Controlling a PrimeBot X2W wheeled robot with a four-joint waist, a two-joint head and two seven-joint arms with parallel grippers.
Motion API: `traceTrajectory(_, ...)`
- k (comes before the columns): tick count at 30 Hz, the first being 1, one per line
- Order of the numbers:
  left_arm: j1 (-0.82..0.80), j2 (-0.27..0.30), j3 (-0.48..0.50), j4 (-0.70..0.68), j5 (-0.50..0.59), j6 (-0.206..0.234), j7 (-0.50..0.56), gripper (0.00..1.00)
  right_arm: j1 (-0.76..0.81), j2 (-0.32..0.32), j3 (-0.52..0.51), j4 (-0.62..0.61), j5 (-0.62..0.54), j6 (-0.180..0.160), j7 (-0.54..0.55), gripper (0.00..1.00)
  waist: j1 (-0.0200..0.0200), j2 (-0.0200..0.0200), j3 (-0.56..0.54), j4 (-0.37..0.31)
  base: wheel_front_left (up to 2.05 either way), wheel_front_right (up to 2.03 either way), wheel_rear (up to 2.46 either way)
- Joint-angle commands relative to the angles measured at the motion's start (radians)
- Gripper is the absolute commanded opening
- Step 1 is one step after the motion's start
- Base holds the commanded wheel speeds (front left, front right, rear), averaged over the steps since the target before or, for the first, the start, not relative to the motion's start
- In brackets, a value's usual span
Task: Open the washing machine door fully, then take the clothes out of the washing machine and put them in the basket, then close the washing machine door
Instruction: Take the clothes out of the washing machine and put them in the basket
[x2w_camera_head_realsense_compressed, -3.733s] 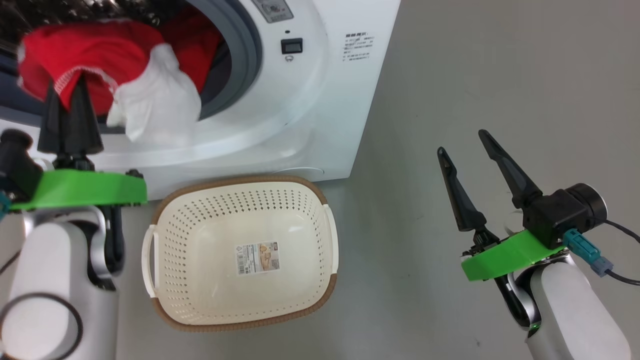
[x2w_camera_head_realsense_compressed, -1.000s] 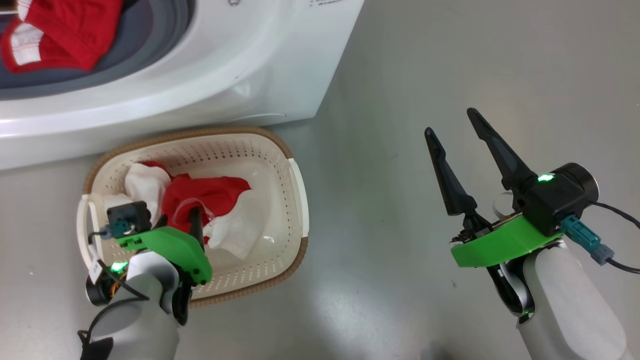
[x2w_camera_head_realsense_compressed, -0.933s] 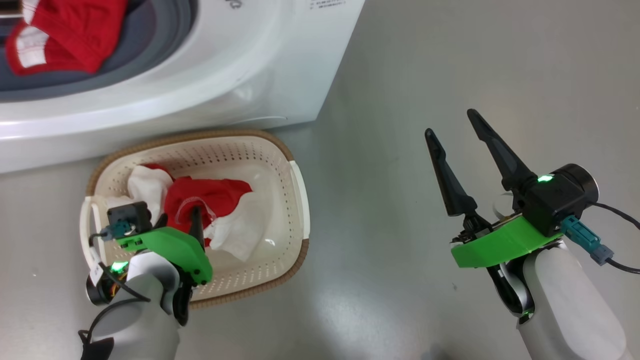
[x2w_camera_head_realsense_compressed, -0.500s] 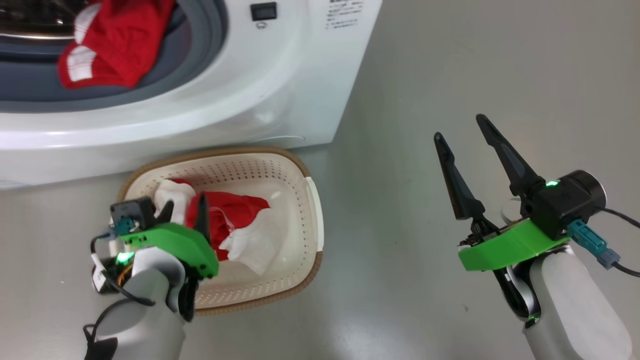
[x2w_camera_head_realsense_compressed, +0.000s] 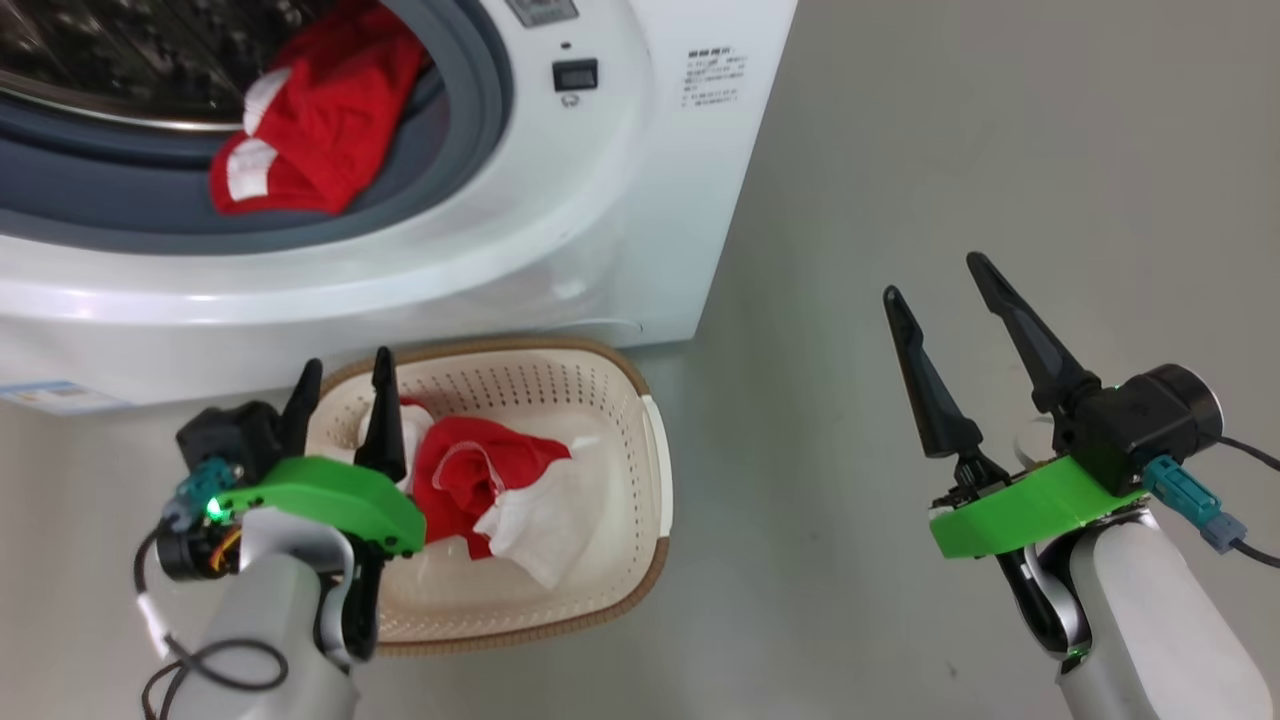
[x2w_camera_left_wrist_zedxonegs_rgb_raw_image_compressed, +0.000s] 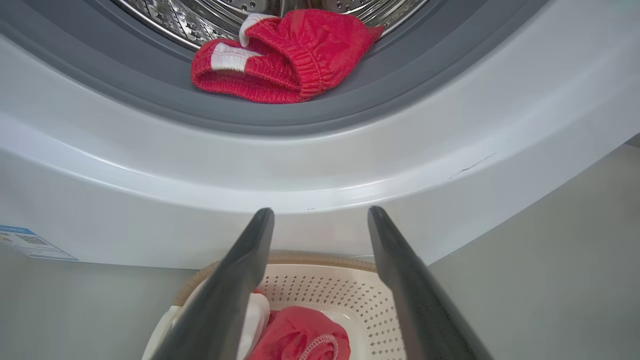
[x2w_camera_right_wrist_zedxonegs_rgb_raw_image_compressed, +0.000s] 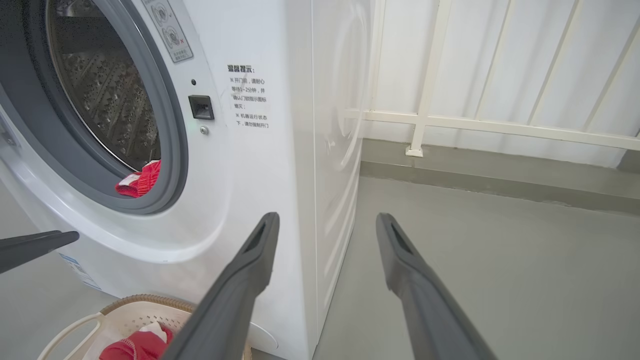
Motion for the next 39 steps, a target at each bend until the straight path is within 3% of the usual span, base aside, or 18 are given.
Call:
traceTrajectory(1,0.034,0.029,0.034,-0.044,0.014,0.006,-0.012,1.0,0.019,-0.002,0.012,-0.023,-0.011,0.006,-0.006,1.0,0.0,-0.0001,-0.03,0.008,0.0,0.0,0.0)
traceTrajectory(9,0.135,0.024,0.081,-0.223,0.065,-0.004,-0.012,1.0,0.047,0.001,0.002,-0.02,-0.018,0.006,-0.006,1.0,0.0,-0.0001,-0.096,0.017,0.0,0.0,0.0)
traceTrajectory(25,0.273,0.018,0.13,-0.428,0.118,-0.007,-0.012,1.0,0.108,0.004,-0.019,-0.025,-0.032,0.006,-0.006,1.0,0.0,-0.0001,-0.206,0.015,0.0,0.0,0.0)
traceTrajectory(32,0.357,0.039,0.133,-0.5,0.182,0.019,-0.012,1.0,0.152,0.012,-0.037,-0.034,-0.036,0.006,-0.006,1.0,0.0,-0.0001,-0.264,0.005,0.0,0.0,0.0)
traceTrajectory(39,0.431,0.035,0.135,-0.56,0.178,0.031,-0.012,1.0,0.19,0.013,-0.051,-0.035,-0.043,0.006,-0.006,1.0,0.0,-0.0001,-0.304,-0.003,0.0,0.0,0.0)
